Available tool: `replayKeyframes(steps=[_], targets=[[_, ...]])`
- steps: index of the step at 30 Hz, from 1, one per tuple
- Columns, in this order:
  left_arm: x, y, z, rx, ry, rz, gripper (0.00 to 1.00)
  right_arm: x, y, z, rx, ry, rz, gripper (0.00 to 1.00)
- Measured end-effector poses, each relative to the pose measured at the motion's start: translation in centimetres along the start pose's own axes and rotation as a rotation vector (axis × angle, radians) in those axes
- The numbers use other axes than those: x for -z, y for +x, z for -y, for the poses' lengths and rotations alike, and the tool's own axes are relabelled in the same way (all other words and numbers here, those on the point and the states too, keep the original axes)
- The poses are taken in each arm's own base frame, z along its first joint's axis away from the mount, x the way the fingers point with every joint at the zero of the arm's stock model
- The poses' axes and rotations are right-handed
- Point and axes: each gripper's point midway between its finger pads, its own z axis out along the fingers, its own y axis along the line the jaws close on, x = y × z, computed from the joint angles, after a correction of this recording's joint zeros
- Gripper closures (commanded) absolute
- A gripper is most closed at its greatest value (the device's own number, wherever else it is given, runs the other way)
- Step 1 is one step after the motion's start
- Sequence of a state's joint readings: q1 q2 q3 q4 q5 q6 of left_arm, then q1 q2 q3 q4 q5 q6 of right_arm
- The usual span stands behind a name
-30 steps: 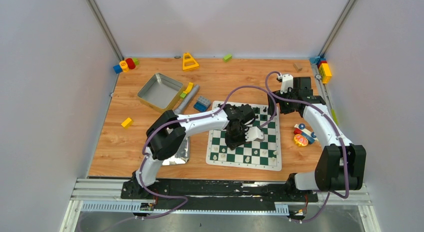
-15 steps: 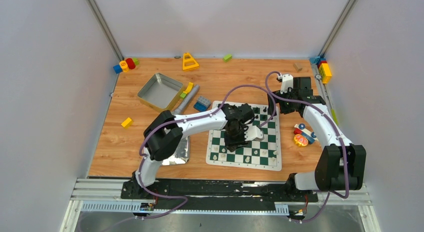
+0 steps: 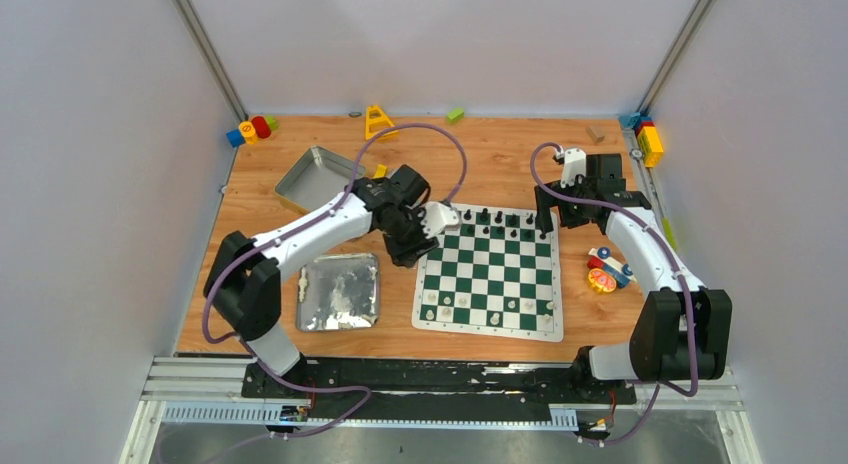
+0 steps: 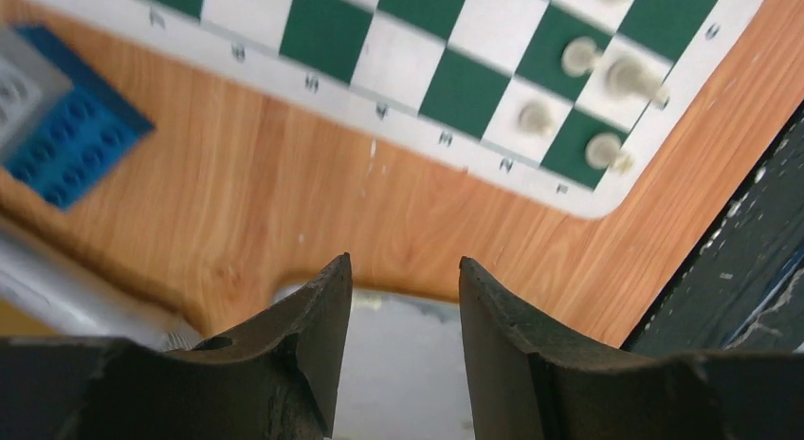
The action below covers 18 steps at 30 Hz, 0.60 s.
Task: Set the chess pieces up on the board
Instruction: Place the chess piece on the chessboard, then pick up the chess piece from the storage box.
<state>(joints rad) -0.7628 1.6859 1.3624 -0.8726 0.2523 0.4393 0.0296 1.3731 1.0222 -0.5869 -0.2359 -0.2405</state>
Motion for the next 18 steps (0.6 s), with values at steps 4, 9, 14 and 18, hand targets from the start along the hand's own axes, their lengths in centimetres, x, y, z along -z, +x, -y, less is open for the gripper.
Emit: replayKeyframes(steps=[4,9,14,18], targets=[[1.4,5.1,-0.1,0.054,-0.015,-0.058,0.5,0.0,0.0,0.0,0.0,-0.001,-0.001,0.07],[3.3,10.5,1.6,0.069,0.0,-0.121,0.54,-0.3,0.2,0.0,-0.002,-0.003,-0.011,0.08],[3.5,14.5,3.3,0.035,0.011,-0.183,0.59,-0.5,0.4,0.0,-0.005,-0.007,-0.02,0.07],[2.8,17.1,3.7,0.029,0.011,-0.244,0.59,-0.5,0.4,-0.1,-0.005,-0.011,-0.02,0.08]])
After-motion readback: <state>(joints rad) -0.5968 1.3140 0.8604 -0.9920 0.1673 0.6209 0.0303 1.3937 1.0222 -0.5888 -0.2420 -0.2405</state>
